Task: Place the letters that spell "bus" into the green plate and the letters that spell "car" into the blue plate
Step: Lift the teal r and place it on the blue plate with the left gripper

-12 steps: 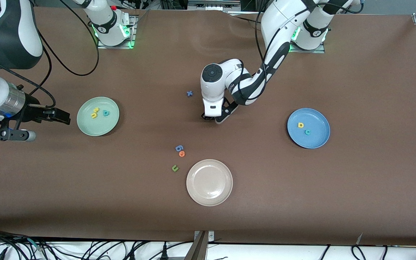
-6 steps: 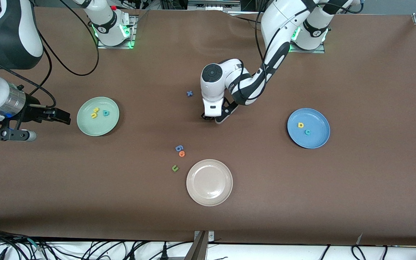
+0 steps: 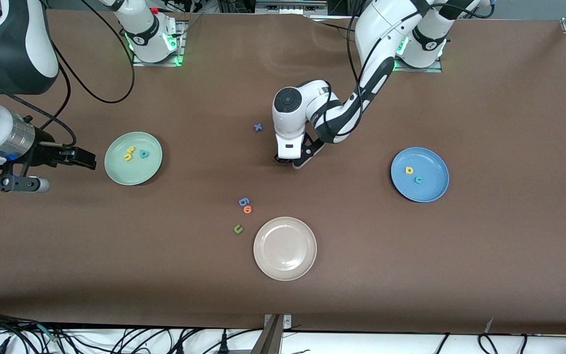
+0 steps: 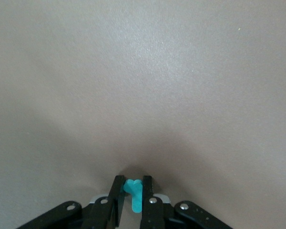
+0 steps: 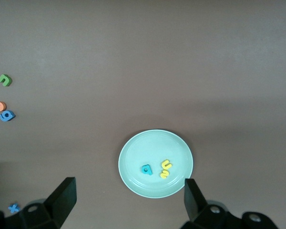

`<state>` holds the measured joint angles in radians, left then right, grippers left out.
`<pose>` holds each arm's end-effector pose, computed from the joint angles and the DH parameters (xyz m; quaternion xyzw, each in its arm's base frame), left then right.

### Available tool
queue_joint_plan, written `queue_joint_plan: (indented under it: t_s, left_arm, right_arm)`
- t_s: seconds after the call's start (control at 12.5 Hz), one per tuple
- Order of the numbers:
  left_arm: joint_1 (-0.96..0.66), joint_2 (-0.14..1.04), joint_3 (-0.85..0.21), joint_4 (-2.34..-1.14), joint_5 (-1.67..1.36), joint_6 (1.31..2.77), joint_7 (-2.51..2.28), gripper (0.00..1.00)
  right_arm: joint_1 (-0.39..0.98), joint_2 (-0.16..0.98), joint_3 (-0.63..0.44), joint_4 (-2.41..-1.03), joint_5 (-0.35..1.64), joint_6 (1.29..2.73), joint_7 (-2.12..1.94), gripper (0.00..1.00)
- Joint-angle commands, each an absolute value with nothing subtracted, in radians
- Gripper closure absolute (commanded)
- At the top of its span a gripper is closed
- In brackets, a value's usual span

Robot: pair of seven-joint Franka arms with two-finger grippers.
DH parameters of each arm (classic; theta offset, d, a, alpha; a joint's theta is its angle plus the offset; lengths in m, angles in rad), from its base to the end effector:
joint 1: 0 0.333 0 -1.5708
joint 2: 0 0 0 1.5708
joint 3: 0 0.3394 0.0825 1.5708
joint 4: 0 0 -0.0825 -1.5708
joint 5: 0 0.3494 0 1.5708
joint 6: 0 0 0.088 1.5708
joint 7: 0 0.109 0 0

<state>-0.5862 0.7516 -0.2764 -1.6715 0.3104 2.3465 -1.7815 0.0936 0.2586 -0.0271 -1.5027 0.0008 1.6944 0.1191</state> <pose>0.4565 -0.4859 0.2150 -0.9278 -0.3724 -0.0088 0.0211 0.6043 0.0423 0.5403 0.9991 -0.0260 -0.0330 0.0062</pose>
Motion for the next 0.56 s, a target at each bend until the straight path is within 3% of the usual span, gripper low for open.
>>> queue_joint_plan:
  t_s: [0.0, 0.48]
  left_arm:
    - [-0.581, 0.756, -0.271, -1.611, 0.316, 2.228, -1.703, 0.91]
    - [-0.487, 0.739, -0.275, -1.531, 0.264, 1.979, -1.363, 0.92]
  right_arm:
    - [0.091, 0.245, -0.021, -1.519, -0.012, 1.706, 0.117, 0.0]
    - [0.089, 0.245, -0.021, -1.519, -0.012, 1.706, 0.115, 0.0]
